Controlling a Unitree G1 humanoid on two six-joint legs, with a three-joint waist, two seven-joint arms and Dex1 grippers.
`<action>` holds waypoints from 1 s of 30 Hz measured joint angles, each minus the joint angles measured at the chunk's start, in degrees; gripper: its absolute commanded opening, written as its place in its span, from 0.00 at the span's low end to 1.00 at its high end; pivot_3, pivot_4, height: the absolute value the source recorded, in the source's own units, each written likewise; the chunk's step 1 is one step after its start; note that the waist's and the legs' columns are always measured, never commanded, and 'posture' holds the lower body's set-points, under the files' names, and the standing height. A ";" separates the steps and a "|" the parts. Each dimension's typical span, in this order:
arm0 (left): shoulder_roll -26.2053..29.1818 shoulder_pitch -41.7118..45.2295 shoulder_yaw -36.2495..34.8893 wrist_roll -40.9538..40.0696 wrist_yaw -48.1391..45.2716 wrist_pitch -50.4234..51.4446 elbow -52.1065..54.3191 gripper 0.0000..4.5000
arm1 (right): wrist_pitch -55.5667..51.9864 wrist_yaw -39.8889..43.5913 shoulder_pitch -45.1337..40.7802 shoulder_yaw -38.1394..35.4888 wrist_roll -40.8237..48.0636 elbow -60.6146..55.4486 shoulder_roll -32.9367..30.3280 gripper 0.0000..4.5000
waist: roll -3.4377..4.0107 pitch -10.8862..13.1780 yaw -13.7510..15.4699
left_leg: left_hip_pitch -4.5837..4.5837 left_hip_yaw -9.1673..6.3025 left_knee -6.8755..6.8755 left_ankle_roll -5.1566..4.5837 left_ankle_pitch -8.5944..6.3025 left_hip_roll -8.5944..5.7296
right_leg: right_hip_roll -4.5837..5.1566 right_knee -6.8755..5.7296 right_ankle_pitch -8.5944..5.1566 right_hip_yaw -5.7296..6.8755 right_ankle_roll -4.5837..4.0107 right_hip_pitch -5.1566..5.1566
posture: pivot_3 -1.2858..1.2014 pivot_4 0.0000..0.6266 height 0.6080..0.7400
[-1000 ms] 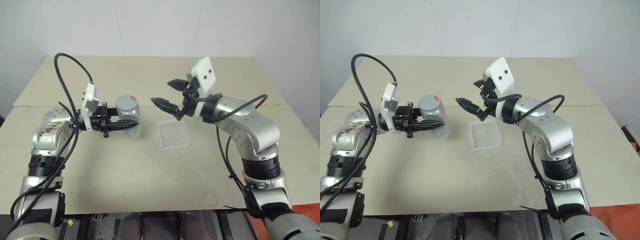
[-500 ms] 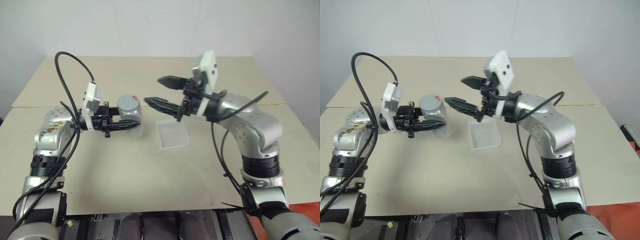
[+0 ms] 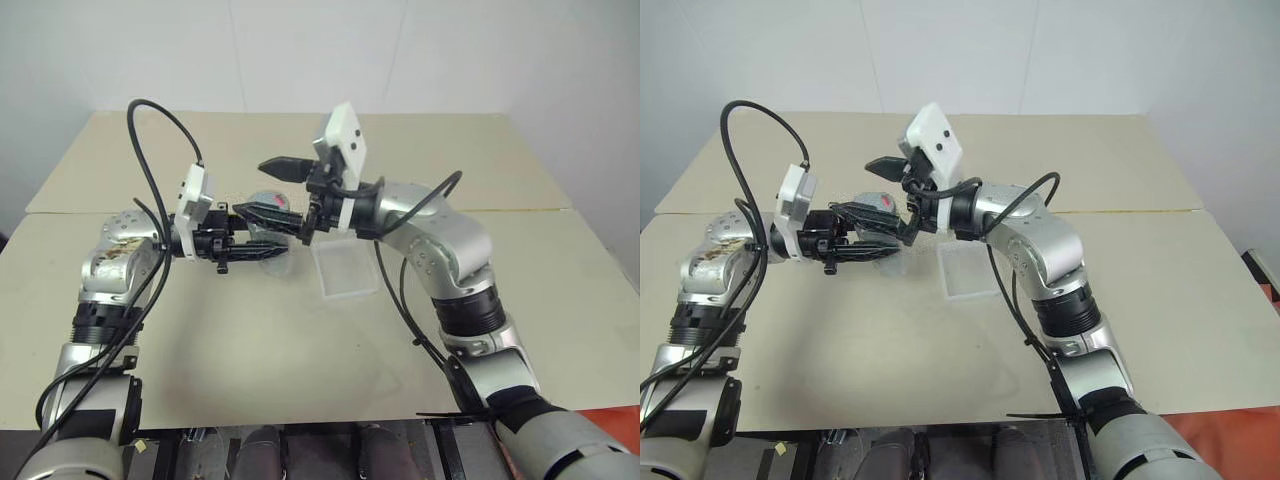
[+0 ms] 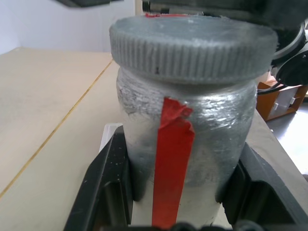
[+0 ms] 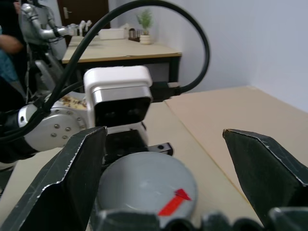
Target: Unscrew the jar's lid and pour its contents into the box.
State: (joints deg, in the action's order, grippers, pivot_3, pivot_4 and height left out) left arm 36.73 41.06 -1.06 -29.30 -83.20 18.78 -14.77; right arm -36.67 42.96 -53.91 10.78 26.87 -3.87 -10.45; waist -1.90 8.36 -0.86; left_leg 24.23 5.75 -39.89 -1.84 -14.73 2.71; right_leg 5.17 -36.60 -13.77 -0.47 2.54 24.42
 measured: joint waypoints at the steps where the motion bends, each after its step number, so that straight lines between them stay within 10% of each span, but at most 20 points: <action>1: 0.00 0.01 0.00 0.01 -0.07 0.00 0.00 0.43 | 0.00 0.35 0.00 0.18 -0.16 0.00 0.22 0.99 | 0.00 0.00 0.00 | 0.00 0.00 0.00 0.00 0.00 0.00 | 0.00 0.00 0.00 0.00 0.00 0.00 | 0.52 0.24 1.00; 30: 0.24 -0.02 -0.01 0.10 -0.57 0.31 -0.01 0.43 | -0.10 0.87 0.18 1.28 -3.30 0.61 -0.74 0.99 | 0.00 0.00 0.00 | 0.00 0.00 0.00 0.00 0.00 0.00 | 0.00 -0.01 0.00 0.00 0.00 0.00 | 0.52 0.24 1.00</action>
State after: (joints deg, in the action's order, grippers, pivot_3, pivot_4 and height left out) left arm 36.97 41.04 -1.07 -29.20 -83.77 19.09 -14.78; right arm -36.77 43.83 -53.73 12.07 23.57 -3.26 -11.19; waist -1.90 8.36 -0.87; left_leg 24.23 5.75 -39.89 -1.84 -14.73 2.71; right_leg 5.17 -36.61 -13.77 -0.47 2.54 24.42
